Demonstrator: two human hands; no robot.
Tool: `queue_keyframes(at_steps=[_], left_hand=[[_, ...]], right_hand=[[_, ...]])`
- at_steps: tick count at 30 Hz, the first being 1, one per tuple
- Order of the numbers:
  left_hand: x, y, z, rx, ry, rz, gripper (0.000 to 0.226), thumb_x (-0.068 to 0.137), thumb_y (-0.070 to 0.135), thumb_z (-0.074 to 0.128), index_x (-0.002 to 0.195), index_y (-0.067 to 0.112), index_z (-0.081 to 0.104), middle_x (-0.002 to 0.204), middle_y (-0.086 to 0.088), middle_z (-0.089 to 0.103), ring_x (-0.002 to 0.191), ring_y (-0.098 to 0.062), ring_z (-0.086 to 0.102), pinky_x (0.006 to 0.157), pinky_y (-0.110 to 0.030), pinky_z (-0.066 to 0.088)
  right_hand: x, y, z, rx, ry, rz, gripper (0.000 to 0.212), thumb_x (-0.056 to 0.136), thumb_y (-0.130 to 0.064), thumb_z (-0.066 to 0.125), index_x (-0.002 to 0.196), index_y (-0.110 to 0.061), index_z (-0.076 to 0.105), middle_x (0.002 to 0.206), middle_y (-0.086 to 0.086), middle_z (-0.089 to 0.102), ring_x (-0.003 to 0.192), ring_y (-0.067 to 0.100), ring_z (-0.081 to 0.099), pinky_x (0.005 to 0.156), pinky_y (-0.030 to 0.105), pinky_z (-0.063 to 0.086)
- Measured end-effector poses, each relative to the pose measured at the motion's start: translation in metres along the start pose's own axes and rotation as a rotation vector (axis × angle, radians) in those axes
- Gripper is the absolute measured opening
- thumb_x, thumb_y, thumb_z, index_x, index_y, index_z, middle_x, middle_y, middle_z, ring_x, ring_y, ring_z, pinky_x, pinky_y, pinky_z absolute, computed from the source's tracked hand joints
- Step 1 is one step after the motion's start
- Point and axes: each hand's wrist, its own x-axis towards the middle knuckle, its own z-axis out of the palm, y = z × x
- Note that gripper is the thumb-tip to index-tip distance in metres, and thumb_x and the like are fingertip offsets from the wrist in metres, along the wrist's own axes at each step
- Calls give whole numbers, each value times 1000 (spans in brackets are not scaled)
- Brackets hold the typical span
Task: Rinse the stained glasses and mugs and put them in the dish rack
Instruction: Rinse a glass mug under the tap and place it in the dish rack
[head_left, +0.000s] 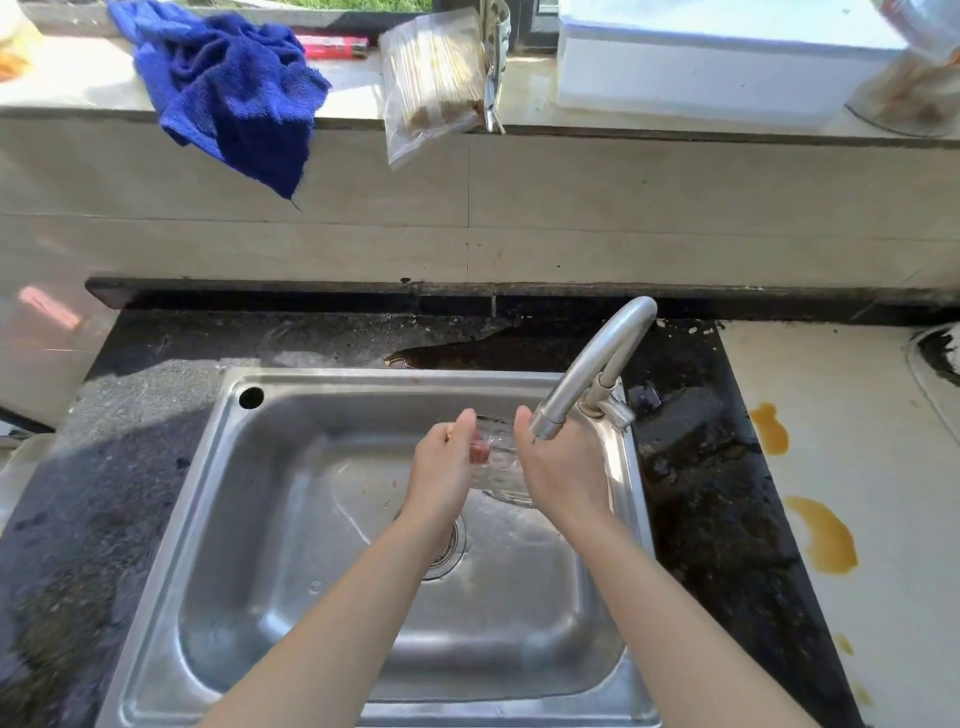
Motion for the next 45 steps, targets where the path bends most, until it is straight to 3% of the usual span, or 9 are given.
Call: queue_keyframes(at_steps=[6,12,20,22,25,29,38,43,45], left_hand=[[8,5,7,-201,147,-189,40,91,39,58,65,11,45,55,-3,45,54,-17,40,57,-25,35],[14,-8,10,-396,184,-483,34,87,32,64,65,15,44,29,7,33,34,-11,29,40,-21,29],[27,-30,12,-539,258,-549,27,82,28,71,70,13,51,58,-3,44,54,-16,43,58,-28,44],[29,-29,12,-523,254,-535,30,84,25,68,66,14,46,53,-2,37,47,-15,34,50,-26,34],[26,-24,11,-626,153,-592,20,82,23,67,70,16,53,60,-3,50,53,-18,47,60,-33,45],[38,-29,9,-685,41,-651,33,73,12,63,106,11,66,95,-8,68,78,-25,71,63,-40,58],[16,-15,23,-415,-79,-552,25,87,26,45,65,16,51,42,3,48,38,-15,45,46,-20,40],[5,1,28,-275,19,-250,39,96,43,38,93,16,65,95,-6,68,91,-23,62,73,-32,40],[1,3,28,-184,-19,-138,40,97,42,38,85,17,66,84,0,67,85,-18,60,68,-29,38]], right_hand=[[-15,-7,1,226,-1,-139,31,99,-32,40,68,-34,44,71,-8,50,70,14,50,62,31,36],[9,4,1,487,-210,68,46,90,-46,36,76,-14,64,56,-10,55,63,17,49,64,34,39],[-15,0,-4,-76,-171,-185,48,98,-53,19,68,-23,42,58,-6,47,60,15,50,56,34,39],[-7,4,-2,71,-121,-38,47,97,-46,22,75,-15,51,67,0,54,67,24,58,62,39,50],[-1,9,-9,457,-52,191,37,102,-23,33,81,-6,57,71,7,55,62,18,58,51,18,47],[-9,18,-7,576,-205,205,41,101,-35,41,78,-10,64,77,8,62,73,16,57,75,32,49],[-14,-3,2,632,-167,268,50,96,-23,42,48,-26,31,46,-9,27,48,11,23,51,31,20],[-21,0,3,452,-133,160,52,98,-31,43,49,-21,29,39,-10,26,42,7,22,46,28,17],[-26,8,-1,488,-113,152,48,97,-25,45,51,-18,33,44,-8,25,43,9,20,47,30,16]])
